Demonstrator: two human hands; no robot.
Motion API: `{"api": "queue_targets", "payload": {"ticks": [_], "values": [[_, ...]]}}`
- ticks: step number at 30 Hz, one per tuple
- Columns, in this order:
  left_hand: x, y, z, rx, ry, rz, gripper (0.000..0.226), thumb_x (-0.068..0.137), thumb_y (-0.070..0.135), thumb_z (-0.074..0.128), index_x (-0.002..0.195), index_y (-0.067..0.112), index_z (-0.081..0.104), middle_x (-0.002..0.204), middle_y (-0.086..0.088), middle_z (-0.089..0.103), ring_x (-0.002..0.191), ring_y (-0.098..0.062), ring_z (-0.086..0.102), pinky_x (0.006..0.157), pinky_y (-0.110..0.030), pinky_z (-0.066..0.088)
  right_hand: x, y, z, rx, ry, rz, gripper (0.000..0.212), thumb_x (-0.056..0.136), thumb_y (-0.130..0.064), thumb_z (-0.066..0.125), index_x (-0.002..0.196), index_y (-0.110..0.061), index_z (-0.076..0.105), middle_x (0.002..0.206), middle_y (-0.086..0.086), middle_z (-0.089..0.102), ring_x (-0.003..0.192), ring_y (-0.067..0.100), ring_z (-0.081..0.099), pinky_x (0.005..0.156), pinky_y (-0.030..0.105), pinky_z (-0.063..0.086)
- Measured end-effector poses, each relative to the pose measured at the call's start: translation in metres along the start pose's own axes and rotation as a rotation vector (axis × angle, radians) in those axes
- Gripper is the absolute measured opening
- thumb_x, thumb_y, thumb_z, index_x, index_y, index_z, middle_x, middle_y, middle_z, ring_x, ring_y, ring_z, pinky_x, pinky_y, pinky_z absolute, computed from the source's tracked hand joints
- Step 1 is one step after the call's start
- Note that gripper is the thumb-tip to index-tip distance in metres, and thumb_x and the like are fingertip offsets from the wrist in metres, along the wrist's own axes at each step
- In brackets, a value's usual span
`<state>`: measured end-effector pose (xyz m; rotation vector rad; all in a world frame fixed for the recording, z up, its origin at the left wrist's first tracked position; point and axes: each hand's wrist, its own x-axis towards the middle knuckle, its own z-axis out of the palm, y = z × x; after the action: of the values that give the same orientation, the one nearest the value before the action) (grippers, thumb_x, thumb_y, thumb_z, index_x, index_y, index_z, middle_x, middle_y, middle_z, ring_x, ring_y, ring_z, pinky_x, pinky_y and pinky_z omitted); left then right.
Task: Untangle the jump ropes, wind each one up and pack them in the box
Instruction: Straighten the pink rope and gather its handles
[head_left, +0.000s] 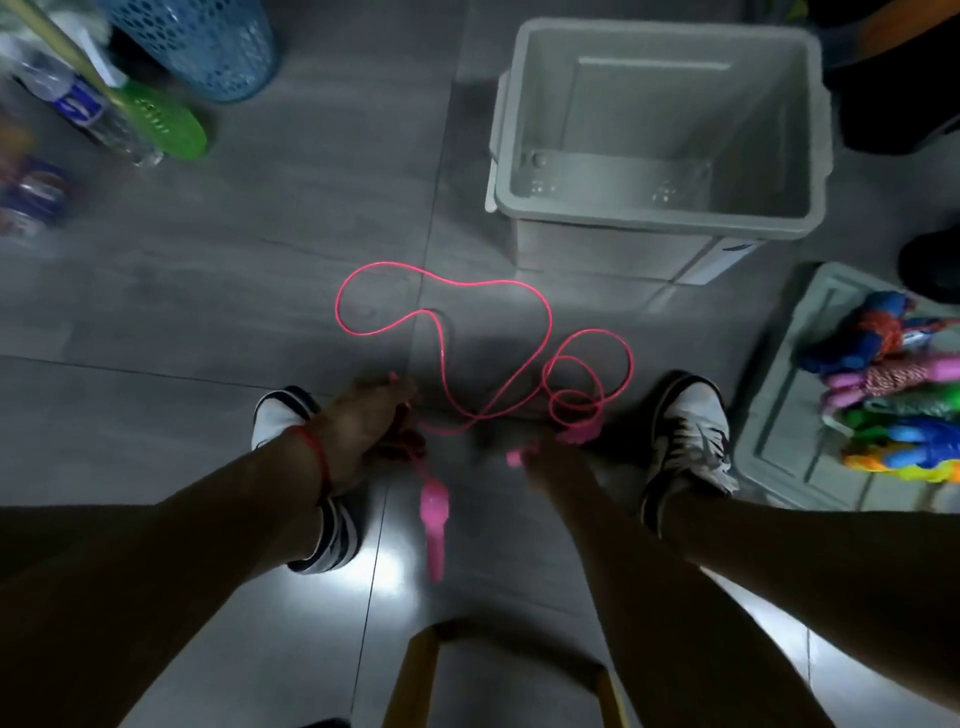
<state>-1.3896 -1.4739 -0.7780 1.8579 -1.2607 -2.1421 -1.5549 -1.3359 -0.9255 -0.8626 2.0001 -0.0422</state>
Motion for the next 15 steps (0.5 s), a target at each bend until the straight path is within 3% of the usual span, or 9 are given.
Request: {"api": "queue_targets", "payload": {"ticks": [2, 5, 10, 13, 15], "values": [[-0.004, 0.005, 0.002, -0.026, 0.022, 0.046, 0.02, 0.103, 0.022, 0.05, 0.09, 0.011, 0.059, 0.06, -0.01, 0.047, 0.043, -0.02, 0.052, 0.049, -0.027, 0.051, -0.016, 0.015, 0.022, -0.065, 0.054, 0.099, 0.032, 0.101, -0.028, 0.048, 0.127, -0.013, 0.059, 0.129, 0.016, 0.059, 0.117, 0.036, 0.061, 0.091, 0.04, 0.051], [-0.005, 0.015, 0.002, 0.019, 0.042, 0.11, 0.011, 0.105, 0.024, 0.048, 0.103, 0.017, 0.056, 0.056, -0.006, 0.052, 0.039, -0.016, 0.043, 0.044, -0.02, 0.038, -0.035, 0.035, 0.013, 0.037, 0.255, 0.121, 0.039, 0.101, -0.032, 0.048, 0.136, -0.016, 0.055, 0.115, 0.017, 0.066, 0.107, 0.035, 0.063, 0.084, 0.036, 0.049], [-0.024, 0.047, 0.005, -0.031, 0.113, 0.121, 0.016, 0.104, 0.014, 0.042, 0.093, 0.014, 0.053, 0.062, -0.013, 0.05, 0.029, -0.012, 0.028, 0.036, -0.014, 0.029, -0.087, 0.059, -0.065, 0.16, 0.353, 0.044, 0.016, 0.097, -0.019, 0.048, 0.107, -0.014, 0.06, 0.104, 0.016, 0.062, 0.093, 0.032, 0.062, 0.076, 0.031, 0.04], [-0.04, 0.062, 0.01, -0.095, 0.115, 0.135, 0.025, 0.105, 0.017, 0.035, 0.084, 0.012, 0.048, 0.063, -0.013, 0.05, 0.026, -0.009, 0.025, 0.038, -0.013, 0.026, -0.124, 0.064, -0.115, -0.003, 0.537, 0.02, 0.047, 0.089, -0.011, 0.059, 0.135, -0.011, 0.046, 0.107, 0.021, 0.063, 0.096, 0.043, 0.064, 0.077, 0.041, 0.045], [-0.053, 0.069, 0.014, -0.101, 0.121, 0.162, 0.028, 0.104, 0.016, 0.031, 0.081, 0.012, 0.047, 0.059, -0.011, 0.052, 0.026, -0.009, 0.025, 0.042, -0.017, 0.026, -0.15, 0.058, -0.144, -0.029, 0.632, 0.016, 0.052, 0.088, -0.003, 0.059, 0.137, -0.007, 0.041, 0.112, 0.024, 0.063, 0.099, 0.046, 0.064, 0.076, 0.042, 0.045]]}}
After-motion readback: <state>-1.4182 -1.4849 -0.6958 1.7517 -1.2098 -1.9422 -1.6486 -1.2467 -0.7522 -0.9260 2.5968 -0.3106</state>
